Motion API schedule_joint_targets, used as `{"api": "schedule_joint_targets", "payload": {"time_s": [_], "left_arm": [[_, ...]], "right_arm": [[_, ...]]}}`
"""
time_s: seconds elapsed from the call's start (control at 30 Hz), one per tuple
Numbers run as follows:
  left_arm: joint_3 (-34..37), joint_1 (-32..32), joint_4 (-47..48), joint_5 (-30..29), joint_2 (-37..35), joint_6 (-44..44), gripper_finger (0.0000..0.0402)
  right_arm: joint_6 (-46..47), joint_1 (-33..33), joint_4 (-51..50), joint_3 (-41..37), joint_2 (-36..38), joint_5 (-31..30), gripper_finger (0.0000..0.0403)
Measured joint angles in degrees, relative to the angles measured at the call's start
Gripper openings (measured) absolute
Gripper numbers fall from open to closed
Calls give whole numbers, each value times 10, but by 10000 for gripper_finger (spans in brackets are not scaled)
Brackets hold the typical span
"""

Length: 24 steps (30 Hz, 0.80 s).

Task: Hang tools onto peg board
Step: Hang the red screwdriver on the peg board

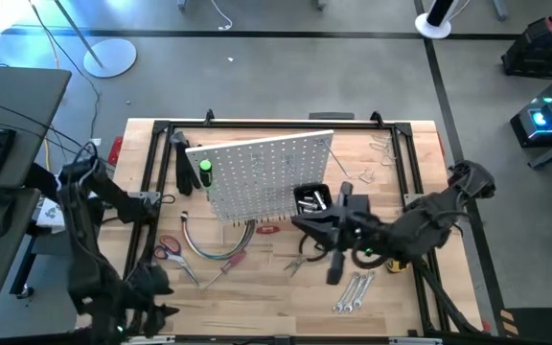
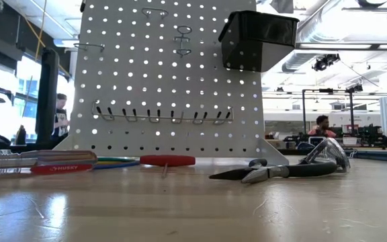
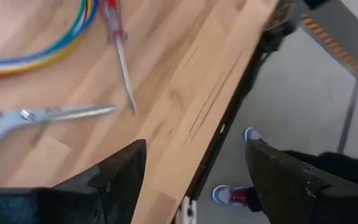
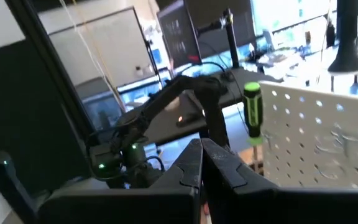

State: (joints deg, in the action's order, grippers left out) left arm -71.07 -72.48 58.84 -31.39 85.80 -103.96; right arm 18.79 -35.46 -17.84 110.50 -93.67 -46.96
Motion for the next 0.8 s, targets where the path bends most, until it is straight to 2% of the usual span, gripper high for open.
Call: {"api": "schedule_joint_targets", "payload": {"time_s": [0.13, 0.27, 0.47, 0.8], "left_arm": [[0, 22, -36, 24, 36, -36, 268], [0, 48, -55, 38, 44, -67, 268], [0, 83, -62, 39, 43, -69, 268], [0, 138, -62, 56, 43, -67, 268]], "right_arm": [[33, -14, -67, 0, 31, 0, 0], [27, -27, -105, 0, 54, 0, 0], [22, -33, -156, 0, 73, 3, 0], [80, -33, -211, 0, 73, 39, 0]]}}
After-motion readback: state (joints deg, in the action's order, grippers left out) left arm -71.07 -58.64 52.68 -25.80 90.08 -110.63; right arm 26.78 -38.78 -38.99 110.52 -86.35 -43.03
